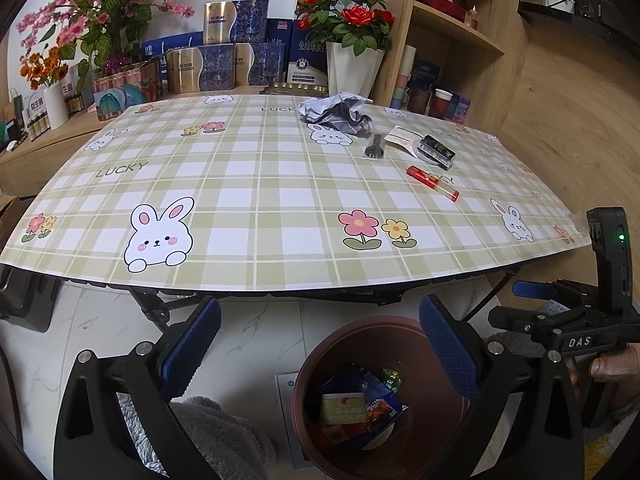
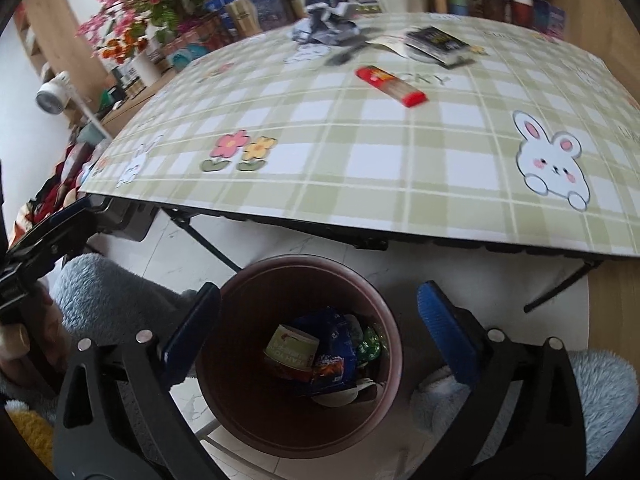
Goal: Collect trash
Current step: 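Reach the left tool to the crumpled grey paper and grasp it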
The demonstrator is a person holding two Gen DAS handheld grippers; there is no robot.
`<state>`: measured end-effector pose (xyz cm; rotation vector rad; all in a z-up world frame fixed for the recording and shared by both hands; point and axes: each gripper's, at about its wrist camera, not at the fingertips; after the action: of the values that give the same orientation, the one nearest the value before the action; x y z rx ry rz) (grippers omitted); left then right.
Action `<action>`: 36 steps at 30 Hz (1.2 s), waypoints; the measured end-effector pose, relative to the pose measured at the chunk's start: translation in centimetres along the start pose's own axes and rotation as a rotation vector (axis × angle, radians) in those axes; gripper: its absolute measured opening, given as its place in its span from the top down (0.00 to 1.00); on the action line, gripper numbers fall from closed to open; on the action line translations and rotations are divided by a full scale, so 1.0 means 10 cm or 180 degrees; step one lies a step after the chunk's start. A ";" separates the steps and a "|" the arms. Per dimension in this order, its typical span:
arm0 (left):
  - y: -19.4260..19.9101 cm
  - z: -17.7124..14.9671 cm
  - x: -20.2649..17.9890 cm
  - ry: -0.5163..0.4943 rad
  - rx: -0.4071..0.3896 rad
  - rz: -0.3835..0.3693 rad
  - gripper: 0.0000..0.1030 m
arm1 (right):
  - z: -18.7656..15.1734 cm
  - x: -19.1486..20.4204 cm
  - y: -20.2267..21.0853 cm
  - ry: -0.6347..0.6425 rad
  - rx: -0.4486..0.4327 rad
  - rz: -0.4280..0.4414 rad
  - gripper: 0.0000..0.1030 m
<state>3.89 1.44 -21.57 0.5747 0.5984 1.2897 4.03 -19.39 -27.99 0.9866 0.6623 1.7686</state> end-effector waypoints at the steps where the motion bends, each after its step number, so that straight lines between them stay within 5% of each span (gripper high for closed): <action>1: 0.00 -0.01 0.00 0.0000 0.0004 0.0002 0.06 | 0.00 -0.01 0.00 -0.0013 -0.0009 -0.0040 0.06; 17: -0.07 -0.02 0.00 -0.0026 0.0074 0.0035 0.06 | 0.05 -0.15 0.05 -0.0107 -0.0245 -0.0359 0.06; 25: -0.02 0.07 0.01 0.0042 -0.0009 0.0039 0.06 | 0.22 -0.29 0.34 -0.0156 -0.0771 -0.0206 0.05; 29: -0.09 0.26 0.09 0.0252 0.0079 -0.0068 0.06 | 0.37 -0.39 0.44 -0.0081 -0.0967 -0.0321 0.05; 36: -0.29 1.08 -0.01 0.0370 -0.0049 -0.0290 0.06 | 0.70 -0.73 0.43 -0.0223 -0.1102 -0.0163 0.05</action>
<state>13.38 0.19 -15.82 0.4569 0.7024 1.2464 9.36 -27.82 -23.31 0.7819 0.3187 1.7225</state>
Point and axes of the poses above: each gripper's, at about its wrist camera, not at the fingertips, and y roughly against the way its jaws point, x to its left, z to its top, and after that the axes turned 4 degrees about z, right-handed
